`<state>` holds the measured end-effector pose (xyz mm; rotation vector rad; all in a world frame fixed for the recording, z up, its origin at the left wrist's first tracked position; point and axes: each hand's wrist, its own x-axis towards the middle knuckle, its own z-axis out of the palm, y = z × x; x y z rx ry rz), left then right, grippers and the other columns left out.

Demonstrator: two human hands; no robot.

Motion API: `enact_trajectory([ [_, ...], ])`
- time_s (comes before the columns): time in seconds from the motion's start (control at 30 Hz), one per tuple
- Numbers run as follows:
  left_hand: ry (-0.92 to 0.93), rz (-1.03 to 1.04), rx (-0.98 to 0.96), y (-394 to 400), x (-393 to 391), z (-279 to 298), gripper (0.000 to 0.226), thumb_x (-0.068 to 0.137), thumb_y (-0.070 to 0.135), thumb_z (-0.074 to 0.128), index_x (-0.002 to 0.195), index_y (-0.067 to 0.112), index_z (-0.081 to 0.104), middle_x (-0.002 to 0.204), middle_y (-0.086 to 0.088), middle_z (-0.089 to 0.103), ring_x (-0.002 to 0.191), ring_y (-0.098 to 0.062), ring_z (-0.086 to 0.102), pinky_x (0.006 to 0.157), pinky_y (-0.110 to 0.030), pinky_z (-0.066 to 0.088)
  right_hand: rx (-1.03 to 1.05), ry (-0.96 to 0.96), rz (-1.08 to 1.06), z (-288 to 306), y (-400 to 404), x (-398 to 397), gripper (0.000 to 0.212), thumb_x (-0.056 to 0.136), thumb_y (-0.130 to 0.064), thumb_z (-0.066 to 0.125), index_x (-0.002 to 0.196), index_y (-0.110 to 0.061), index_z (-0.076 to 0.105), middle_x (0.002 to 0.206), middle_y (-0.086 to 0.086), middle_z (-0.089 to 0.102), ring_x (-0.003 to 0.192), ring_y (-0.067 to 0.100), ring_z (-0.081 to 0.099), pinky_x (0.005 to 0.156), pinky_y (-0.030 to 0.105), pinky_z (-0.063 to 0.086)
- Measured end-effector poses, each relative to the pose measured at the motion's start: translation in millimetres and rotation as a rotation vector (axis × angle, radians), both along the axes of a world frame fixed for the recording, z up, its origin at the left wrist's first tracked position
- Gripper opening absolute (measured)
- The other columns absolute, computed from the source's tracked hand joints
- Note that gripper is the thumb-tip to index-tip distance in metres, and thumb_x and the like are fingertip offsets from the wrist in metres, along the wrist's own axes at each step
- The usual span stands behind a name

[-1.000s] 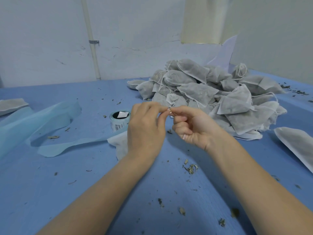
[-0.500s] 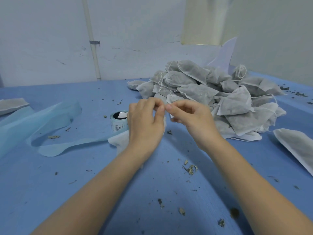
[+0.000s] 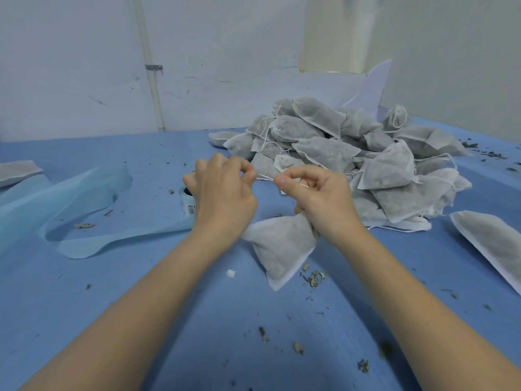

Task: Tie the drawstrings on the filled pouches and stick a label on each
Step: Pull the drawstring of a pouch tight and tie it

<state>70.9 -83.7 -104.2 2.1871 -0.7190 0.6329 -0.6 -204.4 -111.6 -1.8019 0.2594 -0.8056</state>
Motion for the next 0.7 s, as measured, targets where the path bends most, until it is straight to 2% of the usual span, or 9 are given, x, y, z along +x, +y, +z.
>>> enact_trajectory([
  [0.13, 0.049, -0.035, -0.02, 1.0, 1.7, -1.8, 0.013, 0.095, 0.017, 0.049, 0.095, 0.02, 0.061, 0.091, 0.004, 0.04, 0.106, -0.025, 0.038, 0.073, -0.027, 0.012, -0.046, -0.005, 0.006, 0.4, -3.1, 0.6, 0.01, 0.078, -0.027, 0.078, 0.069, -0.028, 0.074, 0.057, 0.008, 0.045, 0.049, 0.016, 0.037, 0.055, 0.028, 0.035],
  [0.23, 0.19, -0.157, -0.137, -1.8, -1.1, -6.6, 0.009, 0.093, 0.024, 0.053, 0.093, 0.02, 0.061, 0.093, 0.003, 0.043, 0.108, -0.024, 0.041, 0.086, -0.028, 0.025, -0.021, -0.047, -0.06, -0.3, -6.3, -0.8, 0.009, 0.078, -0.026, 0.078, 0.071, -0.029, 0.074, 0.046, -0.006, 0.039, 0.048, 0.012, 0.037, 0.052, 0.023, 0.033],
  [0.3, 0.321, -0.21, -0.265, -3.1, -3.3, -8.6, 0.01, 0.09, 0.031, 0.058, 0.092, 0.021, 0.056, 0.091, 0.004, 0.044, 0.1, -0.021, 0.044, 0.084, -0.027, 0.032, 0.098, -0.115, -0.142, 1.1, -8.8, -1.7, 0.011, 0.078, -0.024, 0.078, 0.07, -0.029, 0.074, 0.048, -0.01, 0.043, 0.05, 0.011, 0.039, 0.055, 0.023, 0.037],
  [0.37, 0.515, -0.241, -0.346, -3.4, -4.1, -8.9, 0.033, 0.083, 0.045, 0.063, 0.101, 0.02, 0.052, 0.089, 0.003, 0.047, 0.087, -0.019, 0.048, 0.077, -0.028, 0.038, 0.265, -0.204, -0.21, 4.1, -11.7, -2.4, 0.011, 0.078, -0.02, 0.078, 0.07, -0.027, 0.075, 0.052, -0.009, 0.052, 0.05, 0.009, 0.041, 0.059, 0.027, 0.041],
  [0.43, 0.834, -0.369, -0.401, -3.2, -6.2, -5.2, 0.055, 0.074, 0.054, 0.069, 0.111, 0.016, 0.054, 0.098, 0.0, 0.062, 0.086, -0.018, 0.062, 0.08, -0.031, 0.05, 0.365, -0.276, -0.263, 5.6, -14.8, -2.4, 0.008, 0.079, -0.018, 0.077, 0.074, -0.024, 0.075, 0.049, -0.016, 0.054, 0.046, 0.001, 0.043, 0.058, 0.023, 0.04],
  [0.47, 1.007, -0.489, -0.432, -3.6, -6.6, -5.5, 0.053, 0.071, 0.05, 0.072, 0.109, 0.015, 0.06, 0.096, 0.0, 0.068, 0.085, -0.018, 0.067, 0.082, -0.033, 0.054, 0.392, -0.3, -0.285, 5.3, -15.8, -1.6, 0.004, 0.079, -0.017, 0.077, 0.078, -0.02, 0.074, 0.048, -0.017, 0.054, 0.046, -0.001, 0.045, 0.059, 0.021, 0.04],
  [0.53, 1.251, -0.683, -0.524, -6.2, -10.8, -8.0, 0.032, 0.07, 0.034, 0.071, 0.095, 0.013, 0.069, 0.084, -0.002, 0.073, 0.079, -0.019, 0.07, 0.079, -0.034, 0.057, 0.426, -0.325, -0.317, 3.4, -16.4, -1.0, 0.003, 0.08, -0.017, 0.076, 0.081, -0.018, 0.074, 0.048, -0.018, 0.055, 0.045, -0.003, 0.047, 0.058, 0.018, 0.041],
  [0.63, 1.309, -0.659, -0.627, -14.3, -13.1, -13.5, 0.014, 0.084, 0.009, 0.062, 0.092, 0.001, 0.069, 0.092, -0.013, 0.072, 0.077, -0.019, 0.07, 0.081, -0.032, 0.056, 0.391, -0.28, -0.307, 0.8, -17.1, -1.4, 0.012, 0.081, -0.02, 0.075, 0.073, -0.029, 0.072, 0.054, -0.018, 0.06, 0.047, -0.002, 0.046, 0.056, 0.015, 0.042],
  [0.7, 1.287, -0.582, -0.67, -16.0, -11.9, -16.5, 0.014, 0.089, 0.007, 0.058, 0.09, -0.003, 0.066, 0.093, -0.016, 0.071, 0.076, -0.021, 0.069, 0.078, -0.032, 0.056, 0.346, -0.241, -0.212, 0.0, -16.8, -1.6, 0.015, 0.081, -0.019, 0.075, 0.069, -0.029, 0.074, 0.065, -0.018, 0.067, 0.055, -0.002, 0.053, 0.06, 0.013, 0.044],
])
